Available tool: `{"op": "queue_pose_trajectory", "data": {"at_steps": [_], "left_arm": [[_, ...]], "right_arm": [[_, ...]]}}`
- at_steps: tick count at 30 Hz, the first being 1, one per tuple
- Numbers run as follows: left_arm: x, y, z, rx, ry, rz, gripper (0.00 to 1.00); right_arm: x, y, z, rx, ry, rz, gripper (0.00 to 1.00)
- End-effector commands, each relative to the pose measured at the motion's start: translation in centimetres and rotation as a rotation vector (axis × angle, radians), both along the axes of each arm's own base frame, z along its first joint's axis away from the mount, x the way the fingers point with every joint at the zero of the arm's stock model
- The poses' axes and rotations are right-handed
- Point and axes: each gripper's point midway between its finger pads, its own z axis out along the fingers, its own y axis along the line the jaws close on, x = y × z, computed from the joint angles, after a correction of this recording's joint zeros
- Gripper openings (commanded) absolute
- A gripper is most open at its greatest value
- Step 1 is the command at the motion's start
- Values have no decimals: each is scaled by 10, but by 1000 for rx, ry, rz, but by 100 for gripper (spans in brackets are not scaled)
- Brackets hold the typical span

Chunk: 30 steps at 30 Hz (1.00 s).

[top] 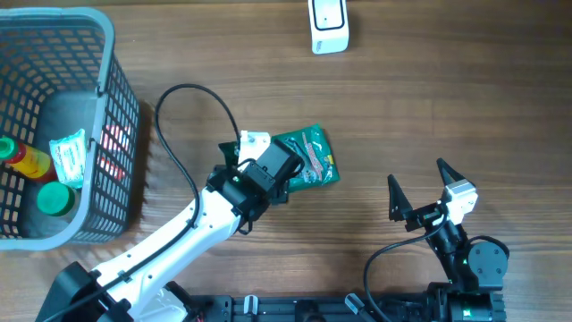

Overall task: Scan the item barcode
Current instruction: 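Lower the gloves bag onto the table center with the left gripper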

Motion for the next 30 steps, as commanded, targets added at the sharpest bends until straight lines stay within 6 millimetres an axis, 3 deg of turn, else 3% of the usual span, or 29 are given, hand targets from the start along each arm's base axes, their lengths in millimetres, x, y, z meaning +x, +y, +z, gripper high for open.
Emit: {"op": "queue_pose_trajectory", "data": {"at_steps": [1, 7, 13, 16, 22, 30], "left_arm": [[-4, 5, -4, 136, 31, -117, 99], [-19, -31, -44, 82, 156, -208, 100], [-23, -16, -88, 255, 237, -209, 99], [-22, -8, -90, 307, 236, -202, 100], [-16, -10, -89, 299, 204, -193, 100], [-9, 9, -79, 375, 125, -76, 100]], "right_arm": [[0, 0, 3, -6, -16, -4, 100], [0, 0, 3, -6, -16, -4, 100], [0, 0, 3, -6, -16, -4, 100], [0, 0, 3, -6, -16, -4, 100], [0, 0, 3, -6, -16, -4, 100], [0, 0, 3, -6, -16, -4, 100]]}}
